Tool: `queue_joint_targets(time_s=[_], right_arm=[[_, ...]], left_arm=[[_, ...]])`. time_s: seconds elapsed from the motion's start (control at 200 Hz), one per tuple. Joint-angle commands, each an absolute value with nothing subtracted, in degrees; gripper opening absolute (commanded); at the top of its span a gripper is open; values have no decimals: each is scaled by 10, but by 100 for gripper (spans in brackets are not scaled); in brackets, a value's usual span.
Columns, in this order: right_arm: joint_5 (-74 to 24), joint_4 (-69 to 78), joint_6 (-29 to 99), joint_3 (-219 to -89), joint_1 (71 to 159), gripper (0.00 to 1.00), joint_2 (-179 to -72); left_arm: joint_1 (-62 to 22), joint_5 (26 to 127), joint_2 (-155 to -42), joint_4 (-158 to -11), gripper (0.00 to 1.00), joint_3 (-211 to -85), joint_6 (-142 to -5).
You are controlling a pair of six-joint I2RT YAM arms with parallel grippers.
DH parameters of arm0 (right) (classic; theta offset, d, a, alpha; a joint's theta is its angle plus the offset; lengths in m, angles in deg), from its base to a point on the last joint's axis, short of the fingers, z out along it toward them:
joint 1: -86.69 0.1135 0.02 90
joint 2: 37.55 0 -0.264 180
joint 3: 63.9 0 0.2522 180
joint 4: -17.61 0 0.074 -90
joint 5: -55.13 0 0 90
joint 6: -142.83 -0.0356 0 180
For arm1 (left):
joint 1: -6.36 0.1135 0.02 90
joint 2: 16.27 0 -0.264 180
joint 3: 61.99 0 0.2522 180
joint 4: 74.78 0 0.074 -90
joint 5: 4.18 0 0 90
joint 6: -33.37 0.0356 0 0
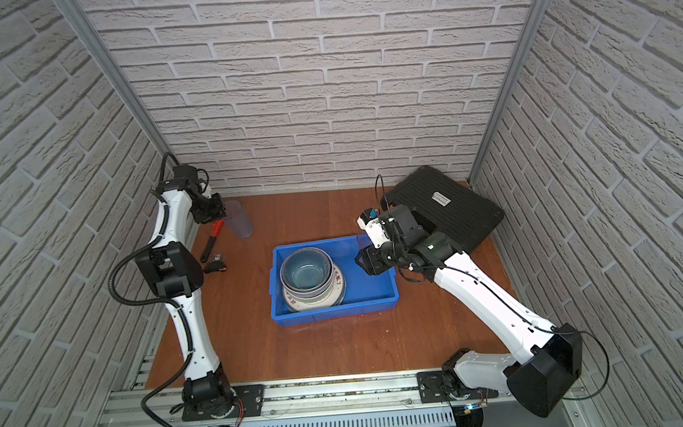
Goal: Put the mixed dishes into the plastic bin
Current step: 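Close the left gripper on the clear blue cup rim, then lift the blue cup with the left gripper and carry it toward the bin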
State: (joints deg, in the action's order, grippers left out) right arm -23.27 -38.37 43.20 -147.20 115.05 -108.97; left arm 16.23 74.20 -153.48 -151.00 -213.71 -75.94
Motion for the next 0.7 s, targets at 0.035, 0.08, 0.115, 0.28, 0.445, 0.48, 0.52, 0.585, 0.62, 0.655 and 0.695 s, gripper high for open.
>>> queue_joint_targets(time_s=[0.035,0.08,0.115,0.28,0.445,0.48,0.52,0.585,0.62,0.655,0.695], right_arm=[[-238,-369,439,-1490,1158,57,-1092],[-239,-369,439,-1490,1159,57,-1092],[-238,-369,439,-1491,1159,57,-1092],[-241,-368,439,-1491,1164,57,-1089],[-249,-370,437,-1492,1168,57,-1083],[-250,-370,437,-1492,1169,57,-1081],[-252,-371,437,-1492,1170,57,-1079],[-254,-371,435,-1492,1172,56,-1076],[-257,-370,433,-1493,1173,56,-1074],[-260,-370,431,-1493,1174,56,-1073],[-262,-369,430,-1494,1175,56,-1070]], left_arm=[[167,736,-1518,-1518,12,-2108,-753],[166,735,-1513,-1516,10,-2098,-753],[166,734,-1510,-1514,9,-2091,-753],[166,733,-1485,-1499,4,-2053,-753],[164,726,-1451,-1484,0,-2020,-758],[164,723,-1443,-1482,0,-2014,-758],[162,722,-1433,-1479,0,-2008,-759],[161,718,-1414,-1475,0,-1998,-760],[160,716,-1404,-1472,0,-1992,-760],[158,715,-1391,-1468,0,-1985,-760],[155,716,-1375,-1462,0,-1977,-760]])
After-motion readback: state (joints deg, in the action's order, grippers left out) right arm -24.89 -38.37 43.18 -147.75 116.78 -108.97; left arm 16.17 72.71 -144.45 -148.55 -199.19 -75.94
